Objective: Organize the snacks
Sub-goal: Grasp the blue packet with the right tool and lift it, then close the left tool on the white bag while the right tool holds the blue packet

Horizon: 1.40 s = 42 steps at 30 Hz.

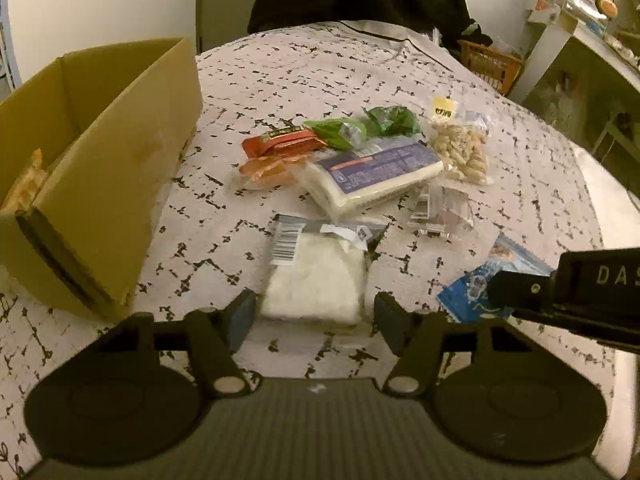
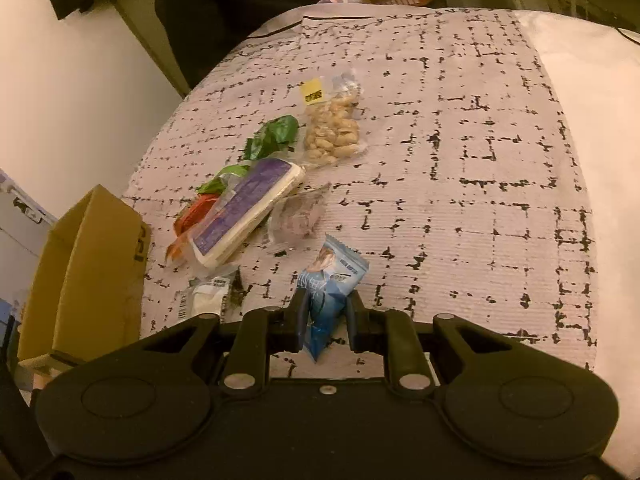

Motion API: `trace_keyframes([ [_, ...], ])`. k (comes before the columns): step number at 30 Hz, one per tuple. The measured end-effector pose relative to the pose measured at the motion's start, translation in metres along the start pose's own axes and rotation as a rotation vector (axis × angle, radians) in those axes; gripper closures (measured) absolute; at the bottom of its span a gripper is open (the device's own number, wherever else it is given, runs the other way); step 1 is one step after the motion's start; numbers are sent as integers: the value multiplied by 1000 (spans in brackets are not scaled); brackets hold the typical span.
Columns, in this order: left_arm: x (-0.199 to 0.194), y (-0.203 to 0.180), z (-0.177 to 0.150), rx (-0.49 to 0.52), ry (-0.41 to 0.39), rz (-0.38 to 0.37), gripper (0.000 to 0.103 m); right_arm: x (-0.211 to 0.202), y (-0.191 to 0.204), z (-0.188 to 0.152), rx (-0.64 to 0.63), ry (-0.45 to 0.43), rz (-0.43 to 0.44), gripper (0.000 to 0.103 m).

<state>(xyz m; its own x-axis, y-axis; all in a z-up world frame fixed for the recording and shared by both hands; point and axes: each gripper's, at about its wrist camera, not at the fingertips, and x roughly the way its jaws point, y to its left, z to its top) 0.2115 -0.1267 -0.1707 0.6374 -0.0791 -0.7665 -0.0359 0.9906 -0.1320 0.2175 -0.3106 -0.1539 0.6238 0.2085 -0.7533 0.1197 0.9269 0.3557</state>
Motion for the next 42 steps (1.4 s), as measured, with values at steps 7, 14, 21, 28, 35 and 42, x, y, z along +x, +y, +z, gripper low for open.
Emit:
trace_keyframes([
  [7, -19, 7, 0, -29, -16, -8, 51, -8, 8, 0, -31, -28, 46, 84],
  [14, -44, 16, -2, -70, -47, -12, 53, -19, 17, 2, -57, -72, 84, 84],
  [21, -75, 24, -1, -93, -103, -13, 57, -34, 27, 3, -99, -142, 123, 84],
  [28, -86, 32, -1, -107, -95, -30, 98, -41, 39, 1, -162, -169, 129, 84],
  [35, -90, 40, -5, -89, -105, -16, 57, -43, 40, -3, -171, -150, 118, 84],
  [42, -85, 51, -16, -148, -96, 9, 25, -39, 38, -3, -168, -133, 108, 84],
])
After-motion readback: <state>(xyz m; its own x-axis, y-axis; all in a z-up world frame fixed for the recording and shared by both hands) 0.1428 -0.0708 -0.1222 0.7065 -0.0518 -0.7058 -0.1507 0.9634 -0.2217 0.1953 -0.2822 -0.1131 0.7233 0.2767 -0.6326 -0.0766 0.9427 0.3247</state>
